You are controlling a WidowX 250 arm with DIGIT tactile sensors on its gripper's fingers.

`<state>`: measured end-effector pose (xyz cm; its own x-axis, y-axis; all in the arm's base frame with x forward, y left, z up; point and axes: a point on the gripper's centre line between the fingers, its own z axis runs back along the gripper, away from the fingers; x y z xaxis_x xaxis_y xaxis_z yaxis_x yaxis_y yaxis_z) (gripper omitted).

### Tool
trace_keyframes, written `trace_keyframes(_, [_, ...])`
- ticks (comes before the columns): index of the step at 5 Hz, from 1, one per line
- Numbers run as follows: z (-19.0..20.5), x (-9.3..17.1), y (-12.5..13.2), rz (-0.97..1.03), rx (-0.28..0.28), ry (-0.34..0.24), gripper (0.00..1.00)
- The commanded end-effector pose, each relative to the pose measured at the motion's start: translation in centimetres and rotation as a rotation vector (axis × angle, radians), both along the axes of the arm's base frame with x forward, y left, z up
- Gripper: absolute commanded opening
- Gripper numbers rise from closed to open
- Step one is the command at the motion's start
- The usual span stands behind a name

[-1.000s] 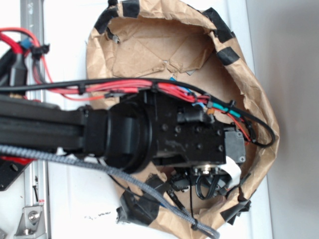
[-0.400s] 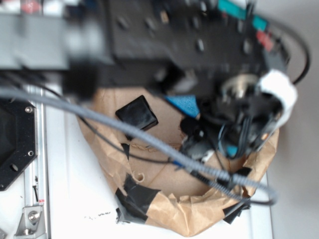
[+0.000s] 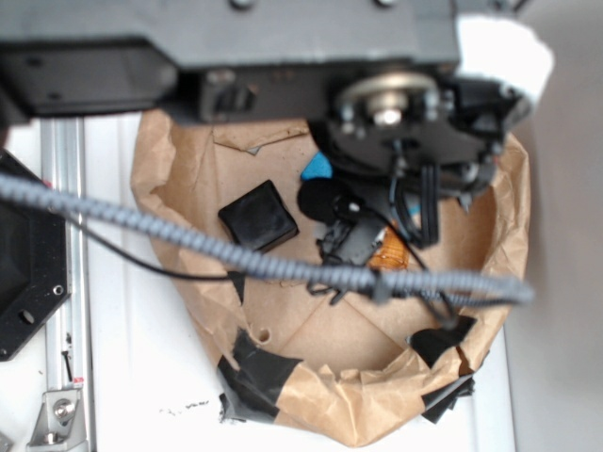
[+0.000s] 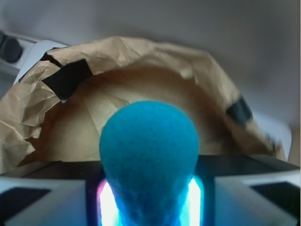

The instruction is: Grab the blue ball.

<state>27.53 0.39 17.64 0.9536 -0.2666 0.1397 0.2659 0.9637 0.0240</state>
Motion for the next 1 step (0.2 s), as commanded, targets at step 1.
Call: trace_keyframes(1, [1.10,-0.03,-1.18,0.230,0.025,0.097,0.00])
